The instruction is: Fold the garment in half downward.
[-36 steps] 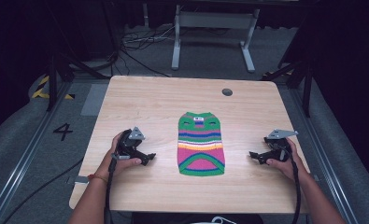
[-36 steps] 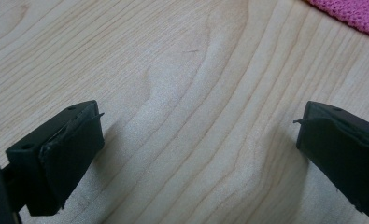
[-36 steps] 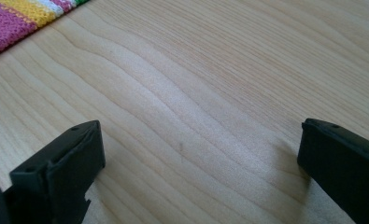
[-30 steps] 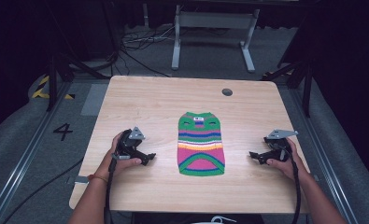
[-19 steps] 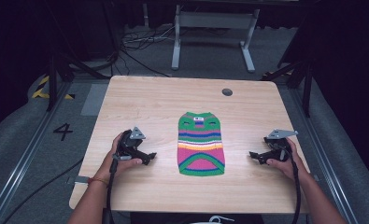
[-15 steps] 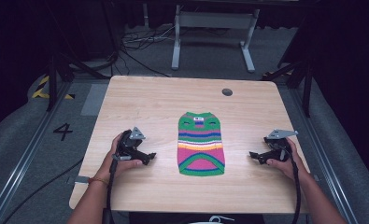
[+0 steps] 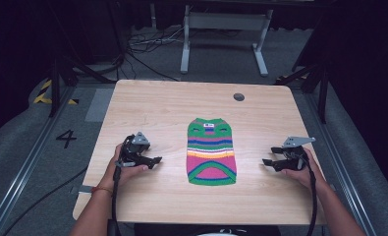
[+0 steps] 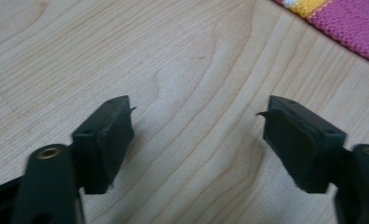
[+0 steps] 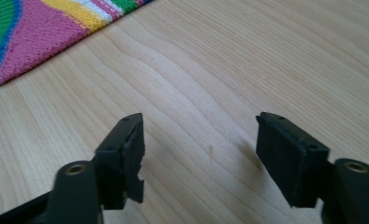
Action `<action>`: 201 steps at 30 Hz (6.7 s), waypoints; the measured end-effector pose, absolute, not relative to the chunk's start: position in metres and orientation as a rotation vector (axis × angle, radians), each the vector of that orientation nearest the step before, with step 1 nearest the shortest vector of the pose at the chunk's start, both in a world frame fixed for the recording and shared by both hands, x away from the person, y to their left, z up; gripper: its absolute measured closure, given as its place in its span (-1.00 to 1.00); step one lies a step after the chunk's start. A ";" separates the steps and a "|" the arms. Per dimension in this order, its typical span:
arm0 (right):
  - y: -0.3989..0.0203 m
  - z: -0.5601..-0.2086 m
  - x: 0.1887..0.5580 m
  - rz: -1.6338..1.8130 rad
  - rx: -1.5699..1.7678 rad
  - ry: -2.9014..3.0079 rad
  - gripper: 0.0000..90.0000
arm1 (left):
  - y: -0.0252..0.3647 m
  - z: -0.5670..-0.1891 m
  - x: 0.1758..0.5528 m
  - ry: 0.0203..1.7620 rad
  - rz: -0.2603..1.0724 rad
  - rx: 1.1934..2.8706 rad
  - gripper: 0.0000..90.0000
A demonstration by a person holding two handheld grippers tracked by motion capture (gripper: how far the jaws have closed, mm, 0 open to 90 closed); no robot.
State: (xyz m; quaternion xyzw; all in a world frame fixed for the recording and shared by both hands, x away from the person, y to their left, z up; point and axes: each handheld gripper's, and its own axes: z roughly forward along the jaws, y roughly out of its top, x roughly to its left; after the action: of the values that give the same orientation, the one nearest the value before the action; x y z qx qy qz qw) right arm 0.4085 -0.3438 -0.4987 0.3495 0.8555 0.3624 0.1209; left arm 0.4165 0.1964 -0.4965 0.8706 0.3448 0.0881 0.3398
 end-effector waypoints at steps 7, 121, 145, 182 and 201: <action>-0.334 -0.474 0.417 1.106 1.039 2.465 -0.13 | 0.192 -0.479 0.422 0.855 0.227 2.269 -0.38; -0.232 -0.425 0.453 1.277 0.596 2.539 0.89 | 0.070 -0.425 0.459 0.391 0.392 2.305 0.87; -0.225 -0.455 0.394 1.216 0.401 2.710 0.87 | 0.068 -0.456 0.404 0.217 0.290 2.436 0.87; -0.231 -0.493 0.396 1.057 0.456 2.702 0.79 | 0.066 -0.492 0.395 0.221 0.244 2.423 0.68; -0.240 -0.475 0.386 1.215 0.460 2.647 0.45 | 0.079 -0.477 0.393 0.301 0.170 2.275 0.08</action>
State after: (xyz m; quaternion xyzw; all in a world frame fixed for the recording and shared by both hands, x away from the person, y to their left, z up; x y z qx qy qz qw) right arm 0.3862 -0.2398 -0.4754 0.1554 0.8935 0.4100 0.0964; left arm 0.3932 0.0787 -0.4775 0.9025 0.1196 0.0673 0.4082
